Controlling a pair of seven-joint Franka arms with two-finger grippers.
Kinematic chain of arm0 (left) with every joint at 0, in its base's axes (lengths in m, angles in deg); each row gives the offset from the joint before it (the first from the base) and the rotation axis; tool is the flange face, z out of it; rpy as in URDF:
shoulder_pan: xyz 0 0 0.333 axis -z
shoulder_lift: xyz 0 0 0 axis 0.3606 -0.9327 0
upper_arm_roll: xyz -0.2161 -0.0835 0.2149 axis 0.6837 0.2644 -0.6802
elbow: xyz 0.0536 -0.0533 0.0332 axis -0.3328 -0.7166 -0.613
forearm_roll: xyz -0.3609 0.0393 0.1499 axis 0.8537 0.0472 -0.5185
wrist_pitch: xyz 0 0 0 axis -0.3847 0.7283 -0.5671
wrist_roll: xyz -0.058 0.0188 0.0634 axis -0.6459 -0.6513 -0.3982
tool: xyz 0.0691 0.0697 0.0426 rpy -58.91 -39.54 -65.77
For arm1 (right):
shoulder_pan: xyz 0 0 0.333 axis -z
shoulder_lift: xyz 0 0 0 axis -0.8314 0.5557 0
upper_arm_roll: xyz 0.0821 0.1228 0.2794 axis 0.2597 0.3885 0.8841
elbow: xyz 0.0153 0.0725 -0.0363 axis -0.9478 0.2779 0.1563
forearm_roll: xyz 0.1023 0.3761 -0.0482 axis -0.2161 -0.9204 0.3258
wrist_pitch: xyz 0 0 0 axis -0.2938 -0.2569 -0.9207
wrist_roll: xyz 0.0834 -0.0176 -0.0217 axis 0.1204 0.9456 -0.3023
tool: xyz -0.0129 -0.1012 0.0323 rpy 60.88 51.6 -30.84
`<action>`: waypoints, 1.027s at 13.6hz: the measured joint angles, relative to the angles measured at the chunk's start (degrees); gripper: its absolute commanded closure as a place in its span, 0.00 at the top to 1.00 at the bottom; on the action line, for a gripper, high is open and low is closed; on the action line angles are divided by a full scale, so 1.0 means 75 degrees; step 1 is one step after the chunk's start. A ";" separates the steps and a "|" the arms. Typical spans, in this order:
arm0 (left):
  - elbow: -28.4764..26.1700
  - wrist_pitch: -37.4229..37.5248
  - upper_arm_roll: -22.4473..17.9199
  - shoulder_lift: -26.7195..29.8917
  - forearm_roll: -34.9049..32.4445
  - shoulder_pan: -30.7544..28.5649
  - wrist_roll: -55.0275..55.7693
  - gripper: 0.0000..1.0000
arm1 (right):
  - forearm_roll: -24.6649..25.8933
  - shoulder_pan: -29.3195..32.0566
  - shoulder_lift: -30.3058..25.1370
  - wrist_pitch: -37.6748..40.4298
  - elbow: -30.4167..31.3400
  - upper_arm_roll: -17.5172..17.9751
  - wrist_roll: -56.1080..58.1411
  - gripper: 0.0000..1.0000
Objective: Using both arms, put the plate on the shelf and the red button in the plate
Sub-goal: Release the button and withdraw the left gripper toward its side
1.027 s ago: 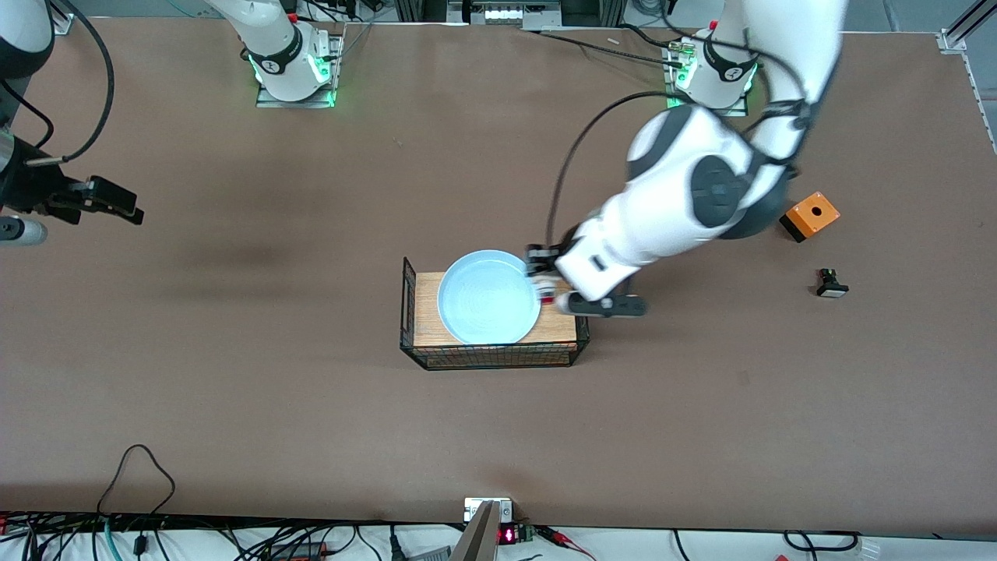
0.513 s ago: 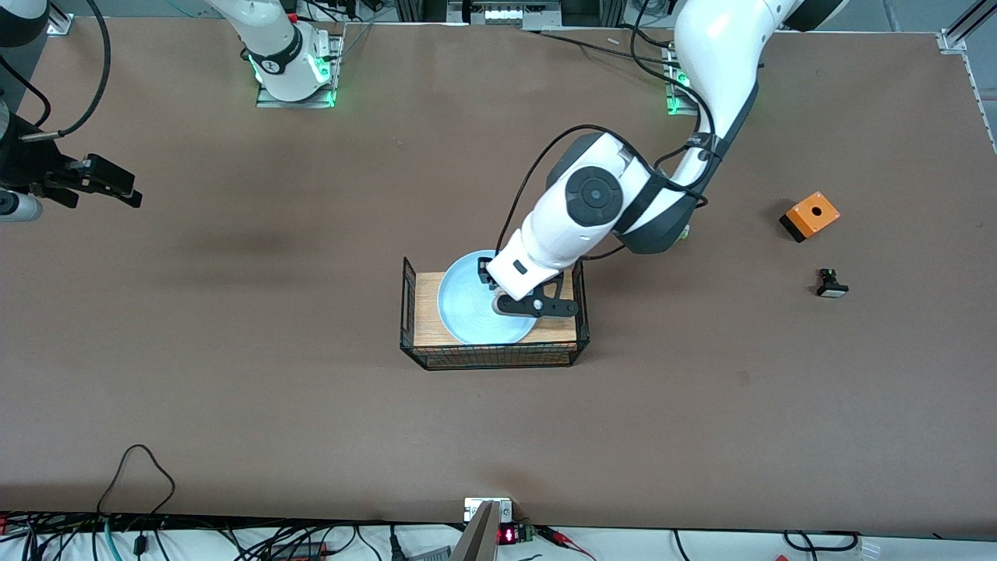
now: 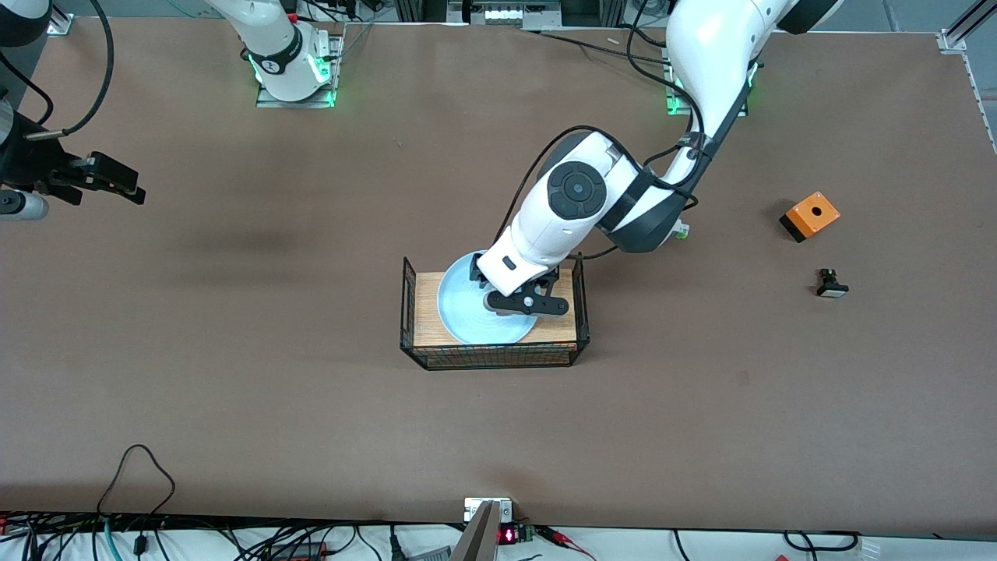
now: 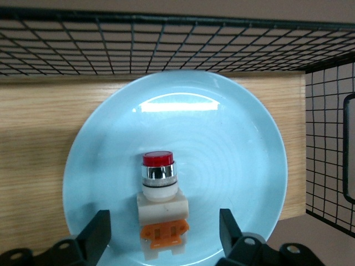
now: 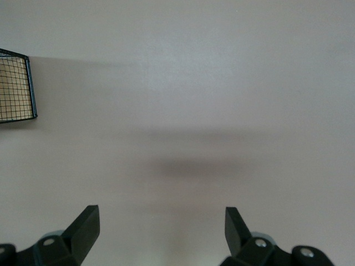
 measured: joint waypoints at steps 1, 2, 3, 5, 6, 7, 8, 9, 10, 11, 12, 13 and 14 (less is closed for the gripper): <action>0.0105 0.0298 -0.0025 0.0093 -0.0002 -0.0068 0.0007 1.00 | 0.0000 -0.0001 -0.0001 0.0000 -0.0001 -0.0001 -0.0003 1.00; 0.0241 0.1035 -0.0054 0.0325 -0.0004 -0.0204 0.0007 1.00 | 0.0000 -0.0001 -0.0007 0.0001 -0.0002 -0.0001 -0.0006 1.00; 0.0317 0.1750 -0.0067 0.0618 -0.0008 -0.0336 0.0008 1.00 | 0.0000 -0.0001 -0.0014 0.0001 -0.0002 -0.0002 -0.0030 1.00; 0.0384 0.3325 -0.0091 0.1324 -0.0204 -0.0777 -0.0051 1.00 | 0.0001 -0.0005 -0.0033 0.0001 -0.0016 -0.0004 -0.0252 1.00; 0.0389 0.3974 -0.0092 0.1664 -0.0548 -0.1047 -0.0326 1.00 | 0.0001 -0.0008 -0.0042 0.0006 -0.0037 -0.0003 -0.0286 1.00; 0.0389 0.4598 -0.0098 0.1984 -0.0933 -0.1320 -0.0889 1.00 | 0.0002 -0.0009 -0.0046 0.0060 -0.0056 -0.0004 -0.0273 1.00; 0.0389 0.5109 -0.0111 0.2263 -0.1190 -0.1613 -0.1587 1.00 | 0.0003 -0.0010 -0.0050 0.0178 -0.0064 -0.0004 -0.0256 1.00; 0.0387 0.5488 -0.0128 0.2519 -0.1286 -0.1973 -0.2370 1.00 | 0.0004 -0.0011 -0.0053 0.0268 -0.0065 -0.0004 -0.0253 1.00; 0.0381 0.5723 -0.0146 0.2728 -0.1293 -0.2369 -0.3087 1.00 | 0.0004 -0.0012 -0.0053 0.0316 -0.0066 -0.0005 -0.0253 1.00; 0.0362 0.5848 -0.0175 0.2897 -0.1292 -0.2753 -0.3712 1.00 | 0.0006 -0.0013 -0.0054 0.0368 -0.0067 -0.0005 -0.0254 1.00; 0.0300 0.5891 -0.0263 0.3048 -0.1238 -0.3082 -0.4256 1.00 | 0.0008 -0.0014 -0.0055 0.0454 -0.0067 -0.0005 -0.0253 1.00; 0.0120 0.5891 -0.0462 0.3237 -0.1071 -0.3285 -0.4717 1.00 | 0.0010 -0.0014 -0.0055 0.0537 -0.0067 -0.0005 -0.0253 1.00; -0.0229 0.5759 -0.0831 0.3494 -0.0846 -0.3339 -0.5150 1.00 | 0.0015 -0.0015 -0.0056 0.0592 -0.0067 -0.0006 -0.0254 1.00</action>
